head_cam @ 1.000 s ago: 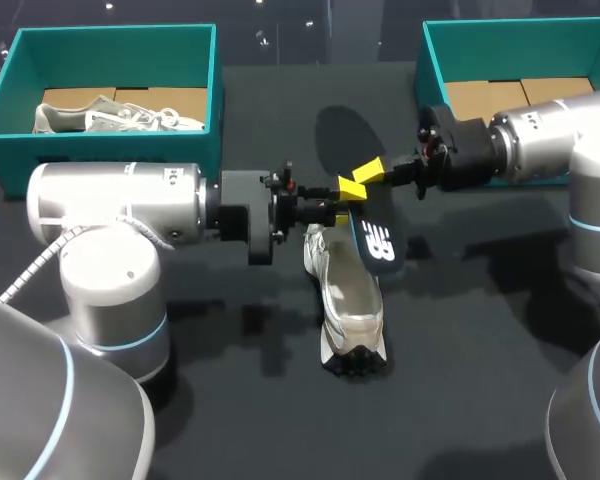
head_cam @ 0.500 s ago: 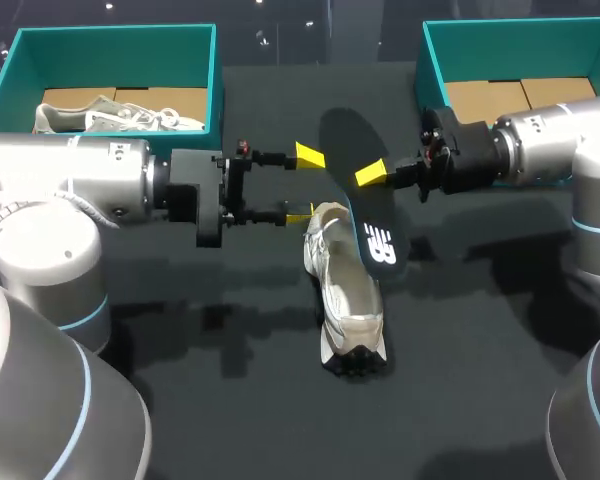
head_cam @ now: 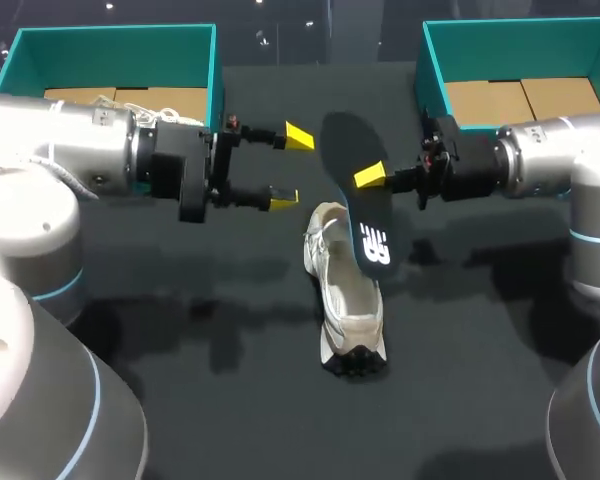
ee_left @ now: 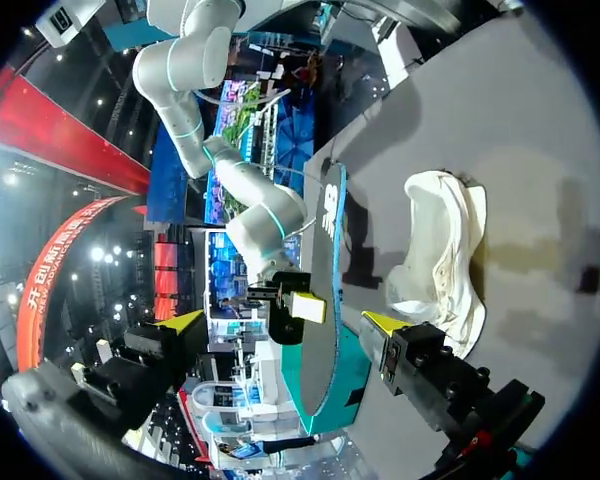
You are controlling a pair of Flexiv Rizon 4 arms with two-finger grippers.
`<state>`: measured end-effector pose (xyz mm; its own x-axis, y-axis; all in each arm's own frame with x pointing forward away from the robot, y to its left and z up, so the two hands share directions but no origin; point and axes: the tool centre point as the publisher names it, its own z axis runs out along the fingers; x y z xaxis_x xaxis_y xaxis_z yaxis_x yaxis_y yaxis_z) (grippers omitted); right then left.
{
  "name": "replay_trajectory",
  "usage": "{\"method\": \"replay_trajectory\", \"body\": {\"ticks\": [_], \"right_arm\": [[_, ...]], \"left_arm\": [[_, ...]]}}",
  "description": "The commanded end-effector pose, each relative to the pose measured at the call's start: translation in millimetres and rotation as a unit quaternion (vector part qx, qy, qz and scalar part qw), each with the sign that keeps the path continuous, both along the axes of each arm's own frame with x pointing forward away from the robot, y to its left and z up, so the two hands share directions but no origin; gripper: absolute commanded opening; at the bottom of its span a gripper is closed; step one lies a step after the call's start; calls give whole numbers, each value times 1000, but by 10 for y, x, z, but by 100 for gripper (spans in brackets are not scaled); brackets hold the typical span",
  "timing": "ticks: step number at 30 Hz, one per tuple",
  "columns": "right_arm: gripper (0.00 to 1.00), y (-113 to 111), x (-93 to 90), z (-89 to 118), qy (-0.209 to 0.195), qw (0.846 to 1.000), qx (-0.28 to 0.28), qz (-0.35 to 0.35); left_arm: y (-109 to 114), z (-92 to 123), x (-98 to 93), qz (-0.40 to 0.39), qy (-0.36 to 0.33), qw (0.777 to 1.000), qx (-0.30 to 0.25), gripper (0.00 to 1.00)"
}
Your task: Take the shoe out of the shoebox, open the shoe tongue, remove and reinsert the insole, then place the shoe into the shoebox
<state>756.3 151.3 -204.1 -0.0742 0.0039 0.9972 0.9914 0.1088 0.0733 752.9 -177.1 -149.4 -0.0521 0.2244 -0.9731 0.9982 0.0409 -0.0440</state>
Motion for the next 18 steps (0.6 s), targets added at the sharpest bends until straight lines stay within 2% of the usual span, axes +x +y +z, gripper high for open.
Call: {"method": "replay_trajectory", "body": {"ticks": [1,3,5,18], "right_arm": [[0,38,-143,10,-1,1000,3,-29],[0,52,-157,24,-2,999,2,-34],[0,64,-165,45,0,999,-3,-39],[0,72,-166,58,1,999,-7,-40]], "left_arm": [[60,223,191,-35,26,995,89,100],[71,293,276,-51,51,988,134,100],[83,412,341,-55,10,983,175,100],[83,412,341,-55,10,983,175,100]]}}
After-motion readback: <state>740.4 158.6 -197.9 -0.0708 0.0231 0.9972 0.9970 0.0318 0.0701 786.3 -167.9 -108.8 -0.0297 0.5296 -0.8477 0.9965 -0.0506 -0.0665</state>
